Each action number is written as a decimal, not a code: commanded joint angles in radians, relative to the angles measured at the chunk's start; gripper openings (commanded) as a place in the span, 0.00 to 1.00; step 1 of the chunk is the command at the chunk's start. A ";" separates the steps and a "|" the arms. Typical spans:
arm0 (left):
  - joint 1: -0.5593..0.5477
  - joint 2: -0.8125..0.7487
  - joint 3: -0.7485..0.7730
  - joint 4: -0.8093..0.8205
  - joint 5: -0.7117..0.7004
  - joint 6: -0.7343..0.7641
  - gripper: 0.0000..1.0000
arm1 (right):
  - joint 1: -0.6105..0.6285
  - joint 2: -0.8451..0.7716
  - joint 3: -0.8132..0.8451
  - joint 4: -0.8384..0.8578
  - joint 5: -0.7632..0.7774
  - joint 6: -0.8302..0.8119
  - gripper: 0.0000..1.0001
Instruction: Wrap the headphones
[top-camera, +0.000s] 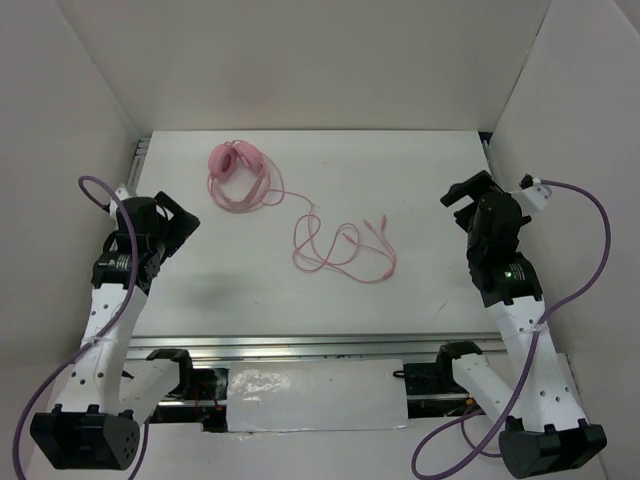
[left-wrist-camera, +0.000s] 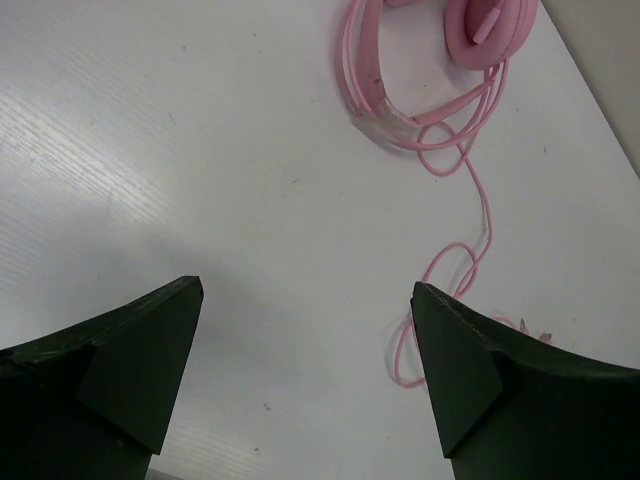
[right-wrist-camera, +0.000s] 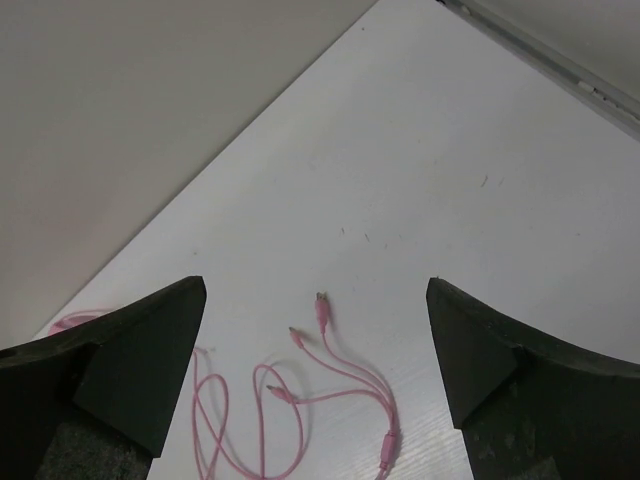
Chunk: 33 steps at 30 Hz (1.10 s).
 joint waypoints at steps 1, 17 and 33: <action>-0.009 0.013 0.014 -0.004 -0.003 -0.043 0.99 | 0.010 -0.001 -0.011 0.042 -0.038 -0.031 1.00; -0.112 0.709 0.336 0.128 -0.049 -0.178 0.99 | -0.010 0.107 -0.020 0.165 -0.075 -0.101 1.00; -0.112 1.249 0.718 -0.062 -0.068 -0.515 0.91 | -0.072 0.325 0.091 0.166 -0.110 -0.120 1.00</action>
